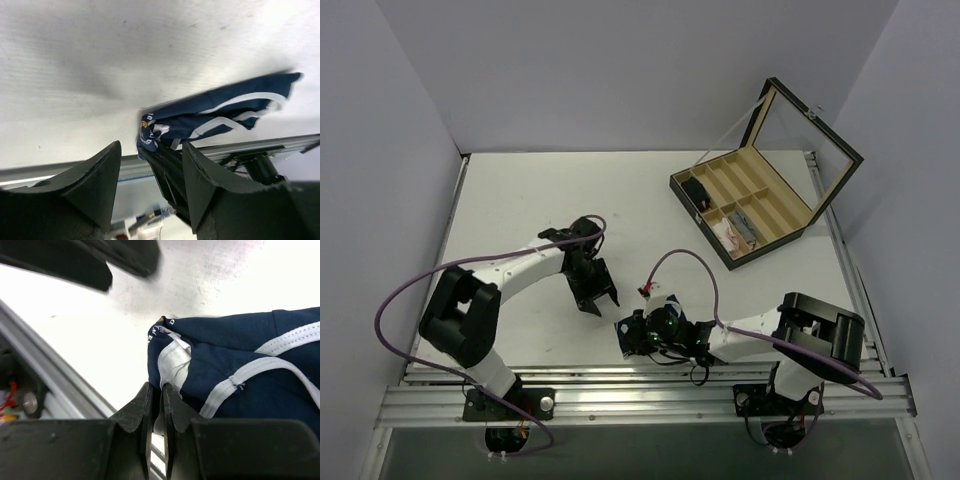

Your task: Roll the underwear

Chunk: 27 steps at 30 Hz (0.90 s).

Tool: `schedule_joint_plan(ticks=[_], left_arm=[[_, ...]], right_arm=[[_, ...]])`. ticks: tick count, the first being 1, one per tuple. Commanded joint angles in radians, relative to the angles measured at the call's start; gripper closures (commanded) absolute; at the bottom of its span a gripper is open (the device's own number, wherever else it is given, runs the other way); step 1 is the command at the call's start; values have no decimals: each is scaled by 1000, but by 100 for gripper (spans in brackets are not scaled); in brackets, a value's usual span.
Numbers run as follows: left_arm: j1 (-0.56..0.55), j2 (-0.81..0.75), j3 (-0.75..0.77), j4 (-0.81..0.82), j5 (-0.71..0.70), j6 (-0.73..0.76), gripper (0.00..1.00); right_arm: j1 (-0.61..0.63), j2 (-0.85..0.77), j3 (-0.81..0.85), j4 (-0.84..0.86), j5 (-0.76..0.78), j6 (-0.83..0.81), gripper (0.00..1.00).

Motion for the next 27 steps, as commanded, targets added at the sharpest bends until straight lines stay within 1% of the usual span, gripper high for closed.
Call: schedule_joint_plan(ticks=[1,3,4,5,8,10,14,16,20,27], left_arm=[[28,-108,-69,99,48,44,41],[28,-159,-113,185,76,49,42],[27,-174,-166,228,96,53,42],[27,-200,-192,298,113,58,43],[25,-238,-286,424,180,49,45],[22,-251,-323,463,203,38,45],[14,-263,-409,590,245,13,46],[10,-260,-427,621,251,4,46],[-10,-245,-458,696,271,-14,47],[-13,-208,-519,747,271,-25,51]], right_arm=[[-47,6,-112,35,-181,36,100],[-81,9,-126,50,-213,34,100],[-92,12,-144,60,-224,34,100],[-99,12,-157,96,-234,42,100],[-130,20,-203,164,-268,62,100],[-147,35,-217,193,-291,65,100],[-173,75,-253,312,-337,86,100],[-176,98,-252,328,-354,88,100],[-205,131,-275,417,-383,109,100],[-236,188,-295,492,-431,118,100]])
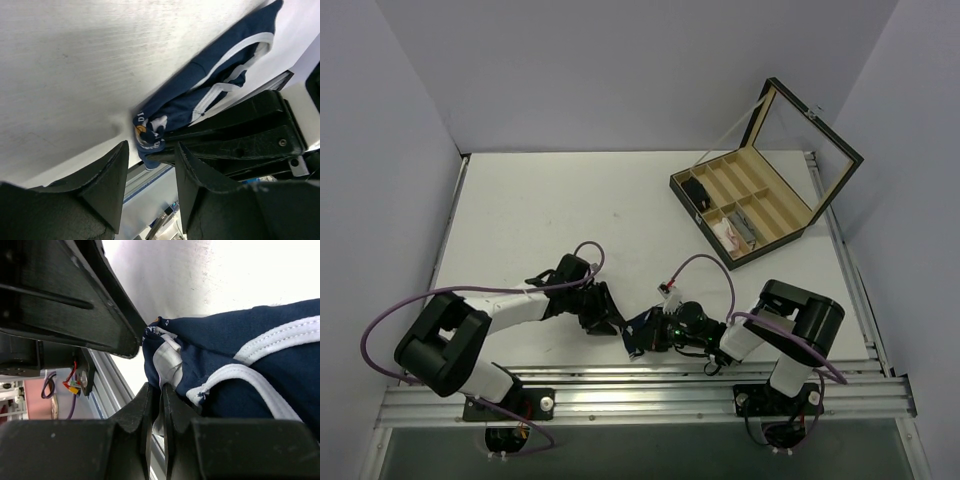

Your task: Roll the underwear

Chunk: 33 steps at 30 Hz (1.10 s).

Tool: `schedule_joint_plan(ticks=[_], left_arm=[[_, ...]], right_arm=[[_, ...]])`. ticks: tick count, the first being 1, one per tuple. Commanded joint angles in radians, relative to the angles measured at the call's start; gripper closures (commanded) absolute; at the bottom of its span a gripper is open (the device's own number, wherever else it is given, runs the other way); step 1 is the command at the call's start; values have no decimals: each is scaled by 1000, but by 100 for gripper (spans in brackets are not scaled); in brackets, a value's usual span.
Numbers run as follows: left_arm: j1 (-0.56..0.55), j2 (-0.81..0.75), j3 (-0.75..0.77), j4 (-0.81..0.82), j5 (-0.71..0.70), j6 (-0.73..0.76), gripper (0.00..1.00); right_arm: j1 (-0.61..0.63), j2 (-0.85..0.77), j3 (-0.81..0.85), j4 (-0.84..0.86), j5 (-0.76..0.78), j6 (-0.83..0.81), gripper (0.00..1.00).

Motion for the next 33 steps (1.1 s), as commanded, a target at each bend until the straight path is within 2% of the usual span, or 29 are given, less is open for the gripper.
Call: schedule_joint_plan(ticks=[1,7,13,20,27,33], left_arm=[[-5,16,-36,98,22,-17,51],[-6,33,-54,155,42,-65,51],[-16,45,-51,147,25,-44,51],[-29,75,-62,224,32,-65,51],[-36,45,-91,289,39,-77,50],[-37,36,-128,323,45,-86,51]], right_arm=[[-13,64,-40,-94,-25,-23,100],[-18,99,-59,-32,-42,-10,100],[-25,107,-48,-26,-57,-13,100],[-56,139,-68,34,-86,-4,100],[-70,194,-93,142,-102,27,100],[-88,189,-103,150,-100,29,100]])
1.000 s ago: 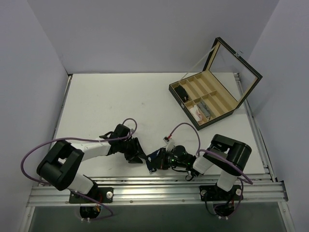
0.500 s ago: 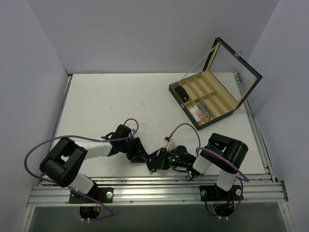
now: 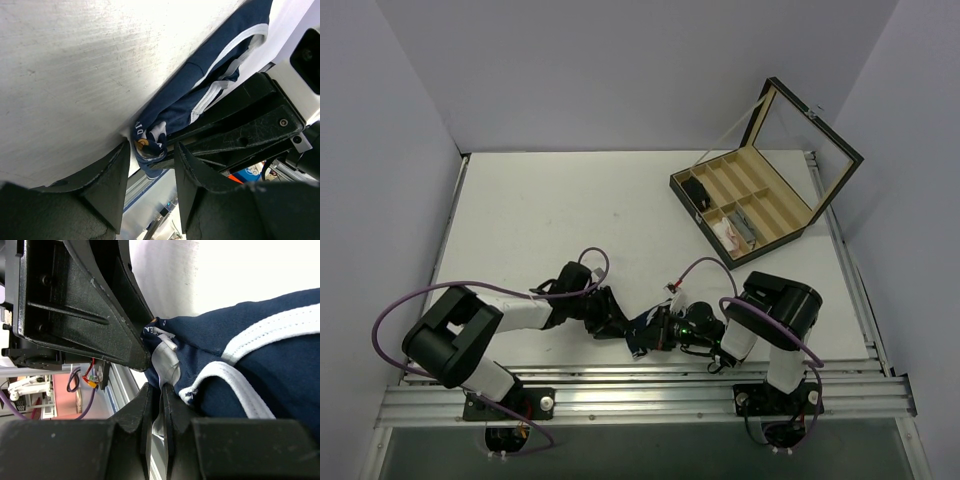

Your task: Roll the underwear

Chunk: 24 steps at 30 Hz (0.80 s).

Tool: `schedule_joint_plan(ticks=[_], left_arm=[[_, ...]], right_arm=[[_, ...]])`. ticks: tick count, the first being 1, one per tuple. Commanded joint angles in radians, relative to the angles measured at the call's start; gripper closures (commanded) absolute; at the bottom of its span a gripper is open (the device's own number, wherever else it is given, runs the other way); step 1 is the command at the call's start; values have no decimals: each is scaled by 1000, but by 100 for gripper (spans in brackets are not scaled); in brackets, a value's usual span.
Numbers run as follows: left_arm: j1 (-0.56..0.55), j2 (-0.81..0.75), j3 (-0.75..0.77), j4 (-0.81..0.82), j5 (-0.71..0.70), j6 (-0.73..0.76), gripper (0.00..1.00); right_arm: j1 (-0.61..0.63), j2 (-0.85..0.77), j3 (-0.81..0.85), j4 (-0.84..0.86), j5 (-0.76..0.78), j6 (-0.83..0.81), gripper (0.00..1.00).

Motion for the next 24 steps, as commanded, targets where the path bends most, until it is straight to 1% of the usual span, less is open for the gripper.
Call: schedule_joint_plan(ticks=[1,4,11,14,16,17,18,20,21,22,23,24], left_arm=[[-5,-25,-19,46,-10,3,51],[-3,-10,-15,49,-2,7,51],[-5,43,4,71,-1,4,53],[-5,89,34,58,4,4,57],[-7,123,72,32,10,12,63],[-7,129,86,22,13,15,63],[-8,142,102,6,21,17,64],[-16,145,143,-17,22,23,69],[-25,140,158,-44,22,32,73],[-31,139,193,-69,10,40,77],[-37,139,214,-156,1,50,84],[-46,139,232,-193,-10,69,87]], right_arm=[[-17,30,-41,-148,21,-46,100],[-25,33,-39,-154,14,-49,100],[-31,76,-42,-93,-5,-29,100],[-31,76,-38,-101,-6,-31,100],[-31,67,-33,-127,-3,-34,100],[-30,59,-30,-145,7,-38,100],[-31,50,-25,-200,14,-43,100],[-30,7,-9,-258,23,-70,97],[-30,-10,-1,-331,29,-86,95],[-30,-52,13,-372,35,-98,90],[-30,-80,21,-450,40,-121,88],[-30,-105,31,-502,62,-135,85]])
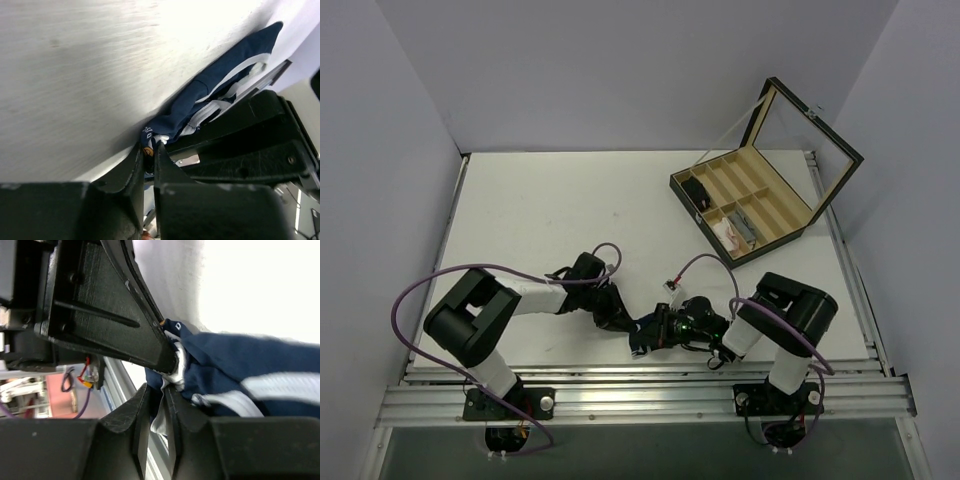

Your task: Roll the underwear

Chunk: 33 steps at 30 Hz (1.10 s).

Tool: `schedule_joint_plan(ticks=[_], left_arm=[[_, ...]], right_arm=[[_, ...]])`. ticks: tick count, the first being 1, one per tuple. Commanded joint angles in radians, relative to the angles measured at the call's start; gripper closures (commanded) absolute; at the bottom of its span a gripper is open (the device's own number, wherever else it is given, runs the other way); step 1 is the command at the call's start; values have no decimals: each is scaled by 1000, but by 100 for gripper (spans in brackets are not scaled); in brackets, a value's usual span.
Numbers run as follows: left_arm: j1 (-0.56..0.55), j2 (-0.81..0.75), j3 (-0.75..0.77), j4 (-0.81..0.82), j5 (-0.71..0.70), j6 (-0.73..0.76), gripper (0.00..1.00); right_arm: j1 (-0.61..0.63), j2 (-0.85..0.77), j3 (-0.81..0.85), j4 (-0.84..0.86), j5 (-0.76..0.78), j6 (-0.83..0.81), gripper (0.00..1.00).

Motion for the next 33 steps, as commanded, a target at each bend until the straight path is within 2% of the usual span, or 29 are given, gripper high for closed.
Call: schedule_joint_plan(ticks=[1,3,5,9,14,17,23,28,33], left_arm=[[-32,1,107,-136,-67,60,90],[-39,-3,156,-243,-93,77,97],[-50,-4,198,-353,-145,83,98],[-67,-10,267,-521,-241,92,98],[-85,22,322,-654,-294,66,98],[-110,69,370,-732,-303,52,98],[-159,177,500,-854,-348,60,98],[-185,237,555,-892,-344,45,98],[-190,284,615,-965,-357,49,98]], right_arm=[[-6,-96,37,-433,105,-133,85],[-6,-148,67,-584,127,-181,82],[-6,-217,126,-741,167,-219,76],[-6,-318,225,-947,239,-310,65],[11,-473,320,-1151,354,-373,61],[45,-539,373,-1231,418,-403,59],[167,-610,412,-1245,575,-407,59],[354,-551,447,-1271,769,-358,58],[479,-458,519,-1363,937,-296,57]])
